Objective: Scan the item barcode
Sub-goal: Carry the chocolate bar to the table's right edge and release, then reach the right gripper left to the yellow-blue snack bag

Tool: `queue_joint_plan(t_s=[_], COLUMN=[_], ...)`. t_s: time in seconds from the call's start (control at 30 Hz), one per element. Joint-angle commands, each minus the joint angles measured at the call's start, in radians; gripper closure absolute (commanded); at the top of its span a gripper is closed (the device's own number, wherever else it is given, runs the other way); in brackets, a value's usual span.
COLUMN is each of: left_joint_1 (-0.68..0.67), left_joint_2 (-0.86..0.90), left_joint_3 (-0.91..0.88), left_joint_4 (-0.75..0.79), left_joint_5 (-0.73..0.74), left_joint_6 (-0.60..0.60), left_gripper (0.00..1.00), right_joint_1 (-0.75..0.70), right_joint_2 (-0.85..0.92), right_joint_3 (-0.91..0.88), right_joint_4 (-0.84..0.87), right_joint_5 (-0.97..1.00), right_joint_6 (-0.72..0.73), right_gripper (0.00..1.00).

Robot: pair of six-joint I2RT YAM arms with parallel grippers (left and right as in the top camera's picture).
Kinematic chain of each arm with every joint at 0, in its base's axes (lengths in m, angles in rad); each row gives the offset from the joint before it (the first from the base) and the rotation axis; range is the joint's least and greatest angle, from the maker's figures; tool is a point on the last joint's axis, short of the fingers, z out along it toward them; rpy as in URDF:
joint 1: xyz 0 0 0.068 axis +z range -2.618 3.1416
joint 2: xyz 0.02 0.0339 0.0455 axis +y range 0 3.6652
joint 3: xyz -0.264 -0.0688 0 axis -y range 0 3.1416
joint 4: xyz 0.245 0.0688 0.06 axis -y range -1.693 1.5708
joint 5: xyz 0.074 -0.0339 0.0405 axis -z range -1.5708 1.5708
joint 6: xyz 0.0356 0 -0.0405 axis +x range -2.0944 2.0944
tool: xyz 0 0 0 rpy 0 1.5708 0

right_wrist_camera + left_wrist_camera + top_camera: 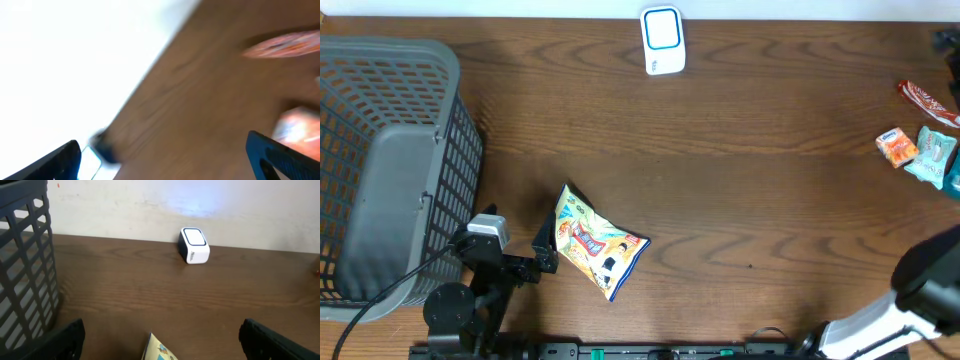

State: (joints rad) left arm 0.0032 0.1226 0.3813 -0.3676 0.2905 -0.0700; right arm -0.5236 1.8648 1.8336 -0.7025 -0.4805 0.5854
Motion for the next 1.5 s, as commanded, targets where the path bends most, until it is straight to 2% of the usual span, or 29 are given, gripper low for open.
queue_joint_plan(t_s=[0.0,0.17,0.33,0.47,0.57,0.73,0.83,1.0,1.2,1.37,1.47], left_joint_1=[-0.003,-0.003,-0.003,-0.003,-0.003,-0.003,-0.003,-0.003,-0.003,-0.003,-0.003], left_joint_2=[-0.002,-0.002,-0.002,-0.002,-0.002,-0.002,-0.002,-0.002,-0.002,-0.002,-0.002], left_joint_3=[-0.001,-0.001,-0.001,-0.001,-0.001,-0.001,-0.001,-0.001,-0.001,-0.001,-0.001], left_joint_4=[0.001,0.001,0.001,0.001,0.001,0.001,0.001,0.001,0.001,0.001,0.001], left_joint_5=[0.016,0.016,0.016,0.016,0.016,0.016,0.016,0.016,0.016,0.016,0.016], left_joint_6=[0.014,0.014,0.014,0.014,0.014,0.014,0.014,0.014,0.014,0.014,0.014], left_gripper=[0.02,0.02,0.02,0.02,0.02,0.02,0.02,0.02,0.02,0.02,0.02], right_joint_1=[0.108,0.309,0.436,0.535,0.599,0.703,0.792,0.856,0.863,0.863,0.873], right_joint_2=[-0.032,-0.04,-0.048,-0.064,-0.064,-0.064,-0.064,-0.066,-0.118,-0.245,-0.39], right_joint_3=[0.003,0.003,0.003,0.003,0.002,-0.024,-0.079,-0.172,-0.296,-0.461,-0.625], right_joint_4=[-0.063,-0.204,-0.31,-0.466,-0.529,-0.559,-0.561,-0.562,-0.536,-0.446,-0.317], right_joint_5=[-0.18,-0.184,-0.187,-0.228,-0.233,-0.238,-0.217,-0.207,-0.206,-0.203,-0.203], right_joint_6=[-0.07,-0.241,-0.349,-0.553,-0.677,-0.758,-0.837,-0.837,-0.838,-0.837,-0.837], right_gripper=[0.01,0.01,0.01,0.17,0.24,0.25,0.2,0.18,0.14,0.14,0.06])
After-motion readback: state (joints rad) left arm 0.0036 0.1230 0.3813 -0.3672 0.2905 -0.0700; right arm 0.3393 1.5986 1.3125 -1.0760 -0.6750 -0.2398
